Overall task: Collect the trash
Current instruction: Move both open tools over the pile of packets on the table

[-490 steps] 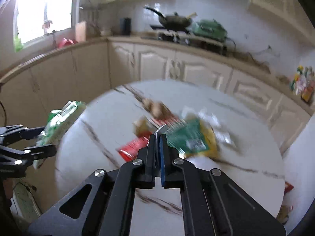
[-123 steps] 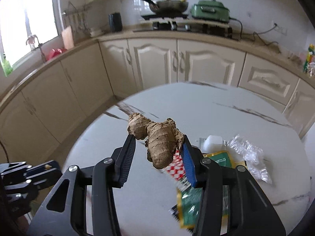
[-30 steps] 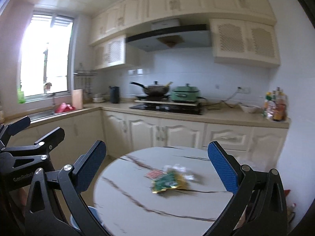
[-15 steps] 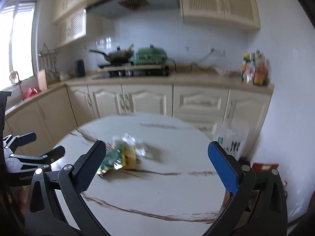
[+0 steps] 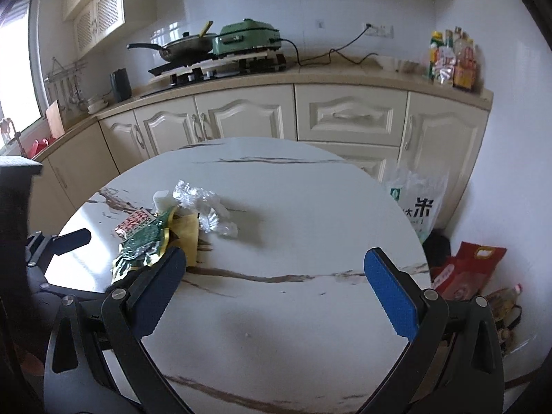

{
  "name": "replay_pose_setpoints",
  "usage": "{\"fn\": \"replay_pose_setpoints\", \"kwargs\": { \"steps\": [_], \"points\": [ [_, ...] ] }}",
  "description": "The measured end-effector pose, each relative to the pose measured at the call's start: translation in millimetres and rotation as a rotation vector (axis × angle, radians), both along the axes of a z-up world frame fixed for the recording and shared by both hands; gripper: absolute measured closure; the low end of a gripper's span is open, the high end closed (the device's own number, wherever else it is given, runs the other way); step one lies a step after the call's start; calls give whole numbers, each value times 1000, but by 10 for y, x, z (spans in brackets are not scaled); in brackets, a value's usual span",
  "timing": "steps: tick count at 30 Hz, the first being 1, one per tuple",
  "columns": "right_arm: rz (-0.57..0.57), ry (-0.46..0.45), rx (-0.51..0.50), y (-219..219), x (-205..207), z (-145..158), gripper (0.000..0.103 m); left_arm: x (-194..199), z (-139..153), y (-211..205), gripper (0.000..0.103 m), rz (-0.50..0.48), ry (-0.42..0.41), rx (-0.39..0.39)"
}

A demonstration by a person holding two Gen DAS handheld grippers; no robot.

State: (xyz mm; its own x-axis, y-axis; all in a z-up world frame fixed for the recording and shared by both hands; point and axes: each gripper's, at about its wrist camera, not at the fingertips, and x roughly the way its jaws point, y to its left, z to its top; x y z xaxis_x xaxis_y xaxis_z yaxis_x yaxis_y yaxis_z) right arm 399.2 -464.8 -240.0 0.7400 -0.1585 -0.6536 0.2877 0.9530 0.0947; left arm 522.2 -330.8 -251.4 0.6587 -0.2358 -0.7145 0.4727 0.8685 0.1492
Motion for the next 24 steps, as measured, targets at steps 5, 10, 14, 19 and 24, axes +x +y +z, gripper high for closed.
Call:
{"fn": "replay_pose_setpoints", "kwargs": {
  "steps": [5, 10, 14, 19, 24],
  "points": [
    [10, 16, 19, -46, 80, -92, 0, 194, -150, -91, 8, 26, 32, -6],
    [27, 28, 22, -20, 152, -145, 0, 211, -168, -29, 48, -1, 98, -98],
    [41, 38, 14, 7, 221, -157, 0, 241, -165, 27, 70, -1, 117, -133],
    [82, 65, 0, 12, 403, -219, 0, 208, -73, 140, 97, -9, 137, -207],
    [135, 79, 38, -27, 645, -267, 0, 133, 64, 286, 100, -16, 134, -288]
  ]
}}
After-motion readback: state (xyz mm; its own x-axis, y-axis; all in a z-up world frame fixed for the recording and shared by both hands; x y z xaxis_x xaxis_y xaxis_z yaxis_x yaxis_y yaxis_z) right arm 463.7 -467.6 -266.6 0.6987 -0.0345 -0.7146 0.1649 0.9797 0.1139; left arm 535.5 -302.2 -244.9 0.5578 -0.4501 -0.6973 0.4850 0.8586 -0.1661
